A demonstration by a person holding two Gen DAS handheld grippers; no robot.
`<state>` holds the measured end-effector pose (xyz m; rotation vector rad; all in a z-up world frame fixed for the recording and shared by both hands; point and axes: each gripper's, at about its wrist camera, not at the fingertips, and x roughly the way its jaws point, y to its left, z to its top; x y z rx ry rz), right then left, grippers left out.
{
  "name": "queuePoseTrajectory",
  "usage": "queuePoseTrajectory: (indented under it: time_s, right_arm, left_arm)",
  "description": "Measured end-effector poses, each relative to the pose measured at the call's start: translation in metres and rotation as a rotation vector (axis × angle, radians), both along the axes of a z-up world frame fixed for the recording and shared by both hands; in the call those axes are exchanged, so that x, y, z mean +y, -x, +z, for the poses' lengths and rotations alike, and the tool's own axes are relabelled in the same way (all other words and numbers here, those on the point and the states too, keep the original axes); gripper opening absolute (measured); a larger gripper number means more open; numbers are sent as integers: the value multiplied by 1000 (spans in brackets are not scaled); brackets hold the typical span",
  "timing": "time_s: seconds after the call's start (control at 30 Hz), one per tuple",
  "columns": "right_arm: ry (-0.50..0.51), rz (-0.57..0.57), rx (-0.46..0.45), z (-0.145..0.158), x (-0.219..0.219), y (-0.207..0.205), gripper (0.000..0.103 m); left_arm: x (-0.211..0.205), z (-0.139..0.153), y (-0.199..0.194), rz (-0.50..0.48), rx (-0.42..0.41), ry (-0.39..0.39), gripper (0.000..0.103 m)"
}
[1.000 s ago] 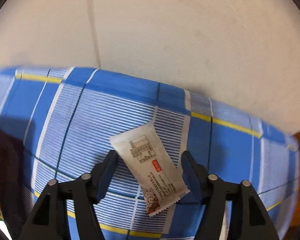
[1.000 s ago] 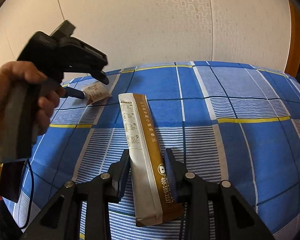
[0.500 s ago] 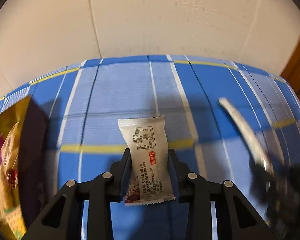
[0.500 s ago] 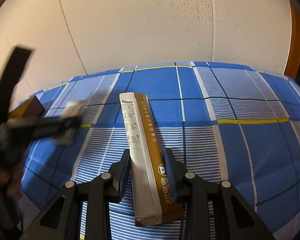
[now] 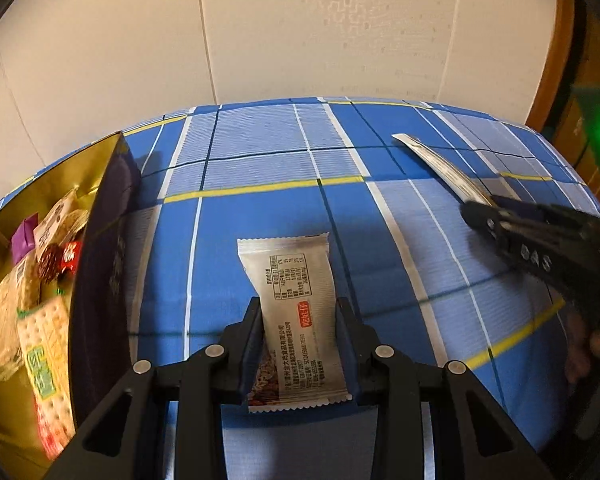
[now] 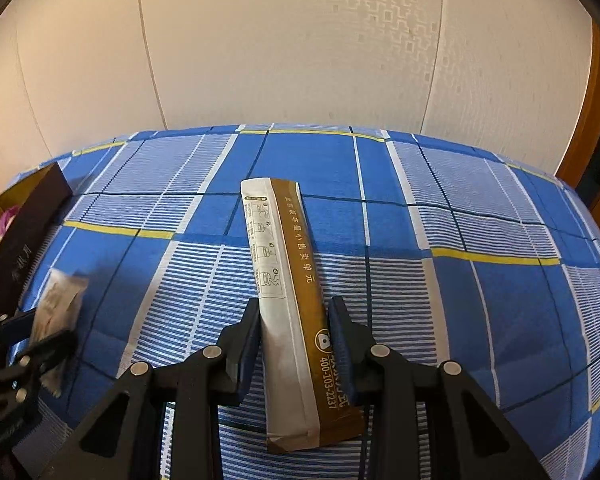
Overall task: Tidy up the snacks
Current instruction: 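Carry the white packet into the gold tray and open the left gripper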
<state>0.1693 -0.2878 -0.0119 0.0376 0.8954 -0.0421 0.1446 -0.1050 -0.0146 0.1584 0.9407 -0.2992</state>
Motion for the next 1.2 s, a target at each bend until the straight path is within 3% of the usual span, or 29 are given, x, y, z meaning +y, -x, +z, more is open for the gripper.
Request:
queuePoseTrajectory:
  time_s: [0.57,1.2]
  right_arm:
    - [-4,-2,0,0,0,0,34]
    - [8,-1,1,-1,2,-1,34]
  left_arm:
    - [7,-3,38,1,-75,-17,35]
    - [14,-2,39,31,-54,49,35]
